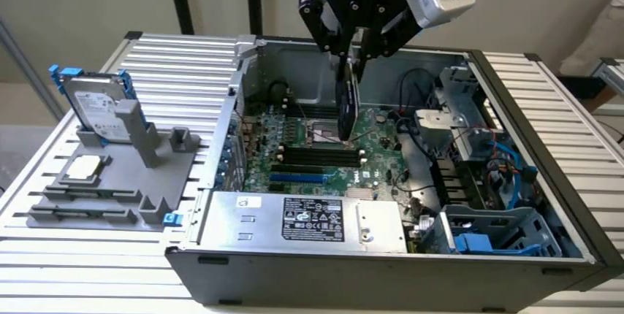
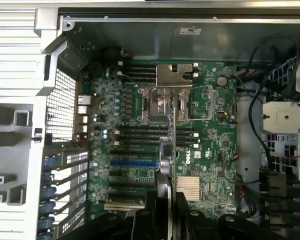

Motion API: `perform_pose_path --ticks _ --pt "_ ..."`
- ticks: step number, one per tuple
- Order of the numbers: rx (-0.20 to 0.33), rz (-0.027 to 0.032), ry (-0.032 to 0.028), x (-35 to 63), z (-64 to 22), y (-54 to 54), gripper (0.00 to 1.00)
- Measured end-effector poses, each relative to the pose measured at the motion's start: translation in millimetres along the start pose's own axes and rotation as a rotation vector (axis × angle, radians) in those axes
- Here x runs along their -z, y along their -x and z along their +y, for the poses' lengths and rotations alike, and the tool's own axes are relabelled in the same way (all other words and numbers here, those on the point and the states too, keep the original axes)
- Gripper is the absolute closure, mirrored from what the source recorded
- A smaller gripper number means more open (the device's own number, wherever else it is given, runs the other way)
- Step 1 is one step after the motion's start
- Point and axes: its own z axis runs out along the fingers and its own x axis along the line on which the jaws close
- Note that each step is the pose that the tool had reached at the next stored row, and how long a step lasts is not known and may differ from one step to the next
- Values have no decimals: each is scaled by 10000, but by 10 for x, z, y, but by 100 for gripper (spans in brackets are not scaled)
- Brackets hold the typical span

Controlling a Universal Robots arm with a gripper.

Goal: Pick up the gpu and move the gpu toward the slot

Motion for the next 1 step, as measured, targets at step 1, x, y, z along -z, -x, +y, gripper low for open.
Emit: perform_pose_path --ticks 1 --pt "0 0 0 0 0 0 74"
